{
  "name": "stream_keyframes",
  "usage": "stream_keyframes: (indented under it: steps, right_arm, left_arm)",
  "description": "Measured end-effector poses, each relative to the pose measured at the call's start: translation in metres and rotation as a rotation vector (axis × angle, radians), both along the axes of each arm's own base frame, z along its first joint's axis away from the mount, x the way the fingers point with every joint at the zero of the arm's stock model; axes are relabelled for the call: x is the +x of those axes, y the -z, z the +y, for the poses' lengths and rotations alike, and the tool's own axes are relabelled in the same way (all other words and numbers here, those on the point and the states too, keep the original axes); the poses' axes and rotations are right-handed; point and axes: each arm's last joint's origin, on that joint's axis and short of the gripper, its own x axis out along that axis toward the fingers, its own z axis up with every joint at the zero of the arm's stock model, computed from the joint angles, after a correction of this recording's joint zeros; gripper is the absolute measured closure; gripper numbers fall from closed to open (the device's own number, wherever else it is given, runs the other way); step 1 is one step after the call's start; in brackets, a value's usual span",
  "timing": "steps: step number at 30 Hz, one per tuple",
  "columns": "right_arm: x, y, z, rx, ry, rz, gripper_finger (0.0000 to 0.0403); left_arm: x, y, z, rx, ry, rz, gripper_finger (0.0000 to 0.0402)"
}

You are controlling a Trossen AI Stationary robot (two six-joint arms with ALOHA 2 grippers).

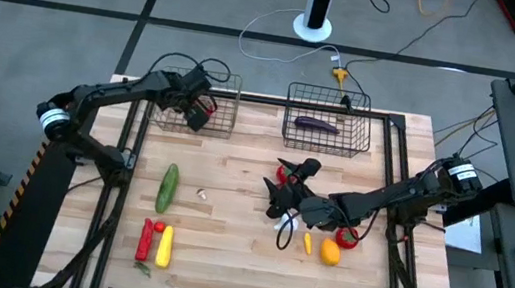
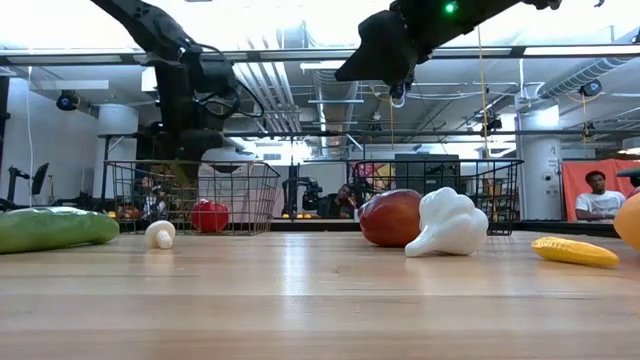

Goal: Sort produce into baskets
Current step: Put the lime into the left wire basket, then put the mushroom into the right wire basket

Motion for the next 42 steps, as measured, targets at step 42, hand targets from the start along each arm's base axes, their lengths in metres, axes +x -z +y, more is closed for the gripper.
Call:
stream_keyframes:
  steps: [42]
  right_arm:
    - [-0.002,0.008,-0.004,0.055,0.031,0.017,0.0092]
  left_arm:
    - [0.006,-0.048,-0.06,0.162,0.182,-0.131,0.0131]
